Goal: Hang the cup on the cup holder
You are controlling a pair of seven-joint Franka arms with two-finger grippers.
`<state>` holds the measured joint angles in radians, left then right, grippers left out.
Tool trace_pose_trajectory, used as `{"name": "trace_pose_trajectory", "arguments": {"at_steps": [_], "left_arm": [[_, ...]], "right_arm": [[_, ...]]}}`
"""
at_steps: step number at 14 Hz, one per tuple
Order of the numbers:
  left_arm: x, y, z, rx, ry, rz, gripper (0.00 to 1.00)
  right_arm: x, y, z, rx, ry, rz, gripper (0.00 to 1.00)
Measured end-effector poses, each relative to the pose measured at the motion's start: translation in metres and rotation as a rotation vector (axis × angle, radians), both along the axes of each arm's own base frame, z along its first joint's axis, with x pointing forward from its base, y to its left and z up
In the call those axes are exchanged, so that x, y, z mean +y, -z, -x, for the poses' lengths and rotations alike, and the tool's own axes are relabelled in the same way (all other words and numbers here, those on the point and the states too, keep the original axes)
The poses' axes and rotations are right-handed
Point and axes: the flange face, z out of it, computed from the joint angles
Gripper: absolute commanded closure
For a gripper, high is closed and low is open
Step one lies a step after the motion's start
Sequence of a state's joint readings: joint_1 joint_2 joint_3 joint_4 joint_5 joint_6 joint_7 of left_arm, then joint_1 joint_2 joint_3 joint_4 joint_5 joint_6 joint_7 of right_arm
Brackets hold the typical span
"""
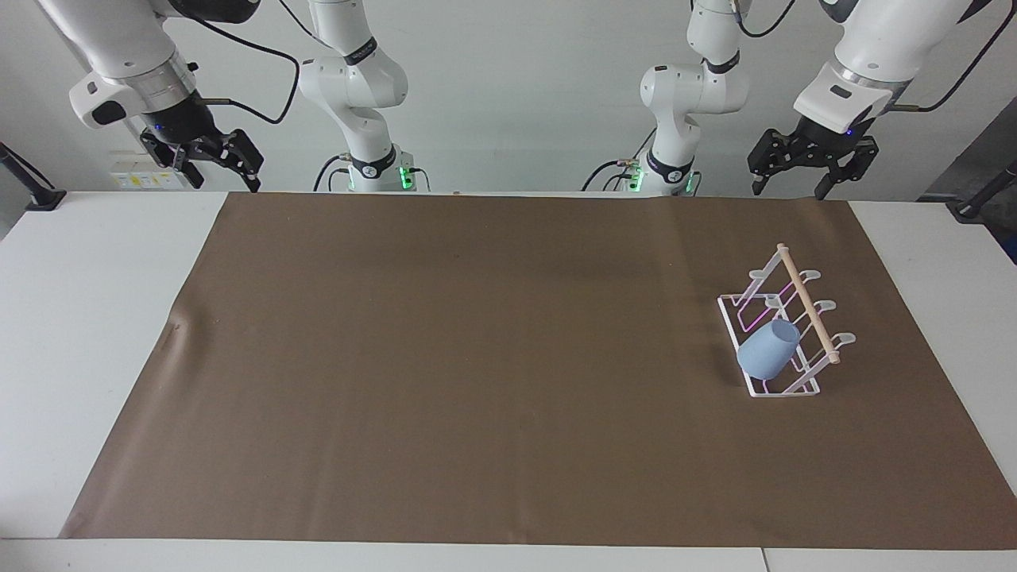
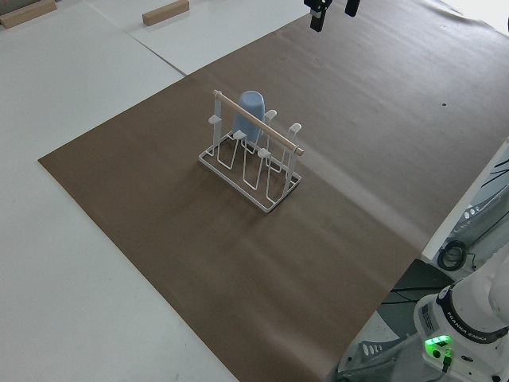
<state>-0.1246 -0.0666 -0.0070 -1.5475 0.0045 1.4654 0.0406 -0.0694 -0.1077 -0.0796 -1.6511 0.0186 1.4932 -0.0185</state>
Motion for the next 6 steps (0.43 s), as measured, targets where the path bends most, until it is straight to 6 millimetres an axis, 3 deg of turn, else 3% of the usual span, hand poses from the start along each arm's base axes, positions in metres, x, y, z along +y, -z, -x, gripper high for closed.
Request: {"name": "trace_pose_trajectory", "arguments": {"at_steps": [6], "left_arm": [[0.0103, 0.0002, -0.0017, 0.004, -0.022, 0.019, 0.00]], "right_arm": [[0.0007, -0.0002, 0.0000, 0.000, -0.001, 0.000, 0.00]]}}
